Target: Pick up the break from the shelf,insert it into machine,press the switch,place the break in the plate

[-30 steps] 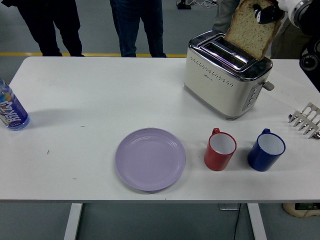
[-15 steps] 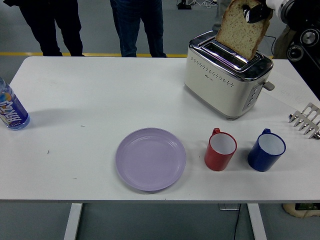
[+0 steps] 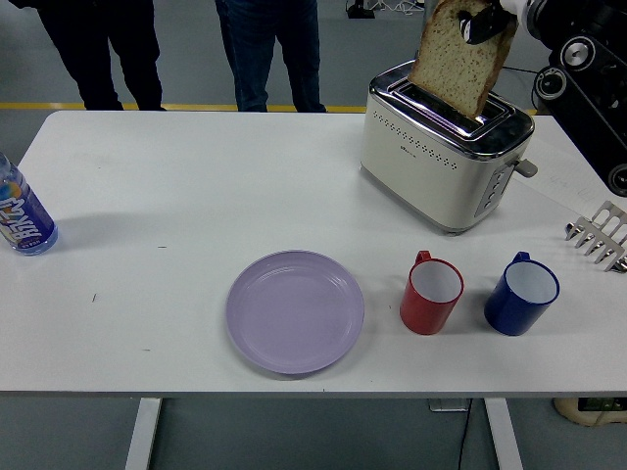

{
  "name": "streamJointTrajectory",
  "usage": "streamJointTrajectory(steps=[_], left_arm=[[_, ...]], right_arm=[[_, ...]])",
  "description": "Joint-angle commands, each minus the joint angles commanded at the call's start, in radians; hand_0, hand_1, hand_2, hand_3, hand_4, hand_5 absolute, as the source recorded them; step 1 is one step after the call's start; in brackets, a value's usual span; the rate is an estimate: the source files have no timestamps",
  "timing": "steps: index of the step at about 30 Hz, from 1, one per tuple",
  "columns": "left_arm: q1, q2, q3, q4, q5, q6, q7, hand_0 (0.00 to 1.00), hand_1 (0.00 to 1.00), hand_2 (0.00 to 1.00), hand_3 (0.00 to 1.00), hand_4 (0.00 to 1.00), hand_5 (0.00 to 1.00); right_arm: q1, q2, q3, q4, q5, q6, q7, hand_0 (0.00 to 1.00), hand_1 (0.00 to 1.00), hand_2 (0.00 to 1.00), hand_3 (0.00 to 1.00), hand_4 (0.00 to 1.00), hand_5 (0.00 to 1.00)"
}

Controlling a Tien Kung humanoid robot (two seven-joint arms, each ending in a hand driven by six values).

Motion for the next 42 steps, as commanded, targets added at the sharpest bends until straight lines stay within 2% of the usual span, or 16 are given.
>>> streamJointTrajectory(steps=[10,18,42], left_arm=[[0.002,0.001,-0.002,0.000,0.007,0.000,0.001,0.348,0.456,0.600,0.731,0.610,0.998],[0.001,0.002,-0.004,0.000,0.015,-0.001,0.002,0.349,0.456,0.600,0.731,0.611,0.998],[-0.008,0.003,0.000,0.000,0.017,-0.001,0.001,0.346,0.454,0.599,0.731,0.613,0.998]], right_arm=[[0.027,0.029,-0.024,-0.084,0.000,-0.008,0.000,0.191,0.299,0.491,0.533,0.493,0.002],[0.054,0.067,-0.030,-0.163,-0.021,-0.017,0.000,0.192,0.299,0.490,0.533,0.493,0.002],[0.088,0.128,-0.039,-0.275,-0.062,-0.033,0.000,0.193,0.299,0.490,0.533,0.491,0.002]])
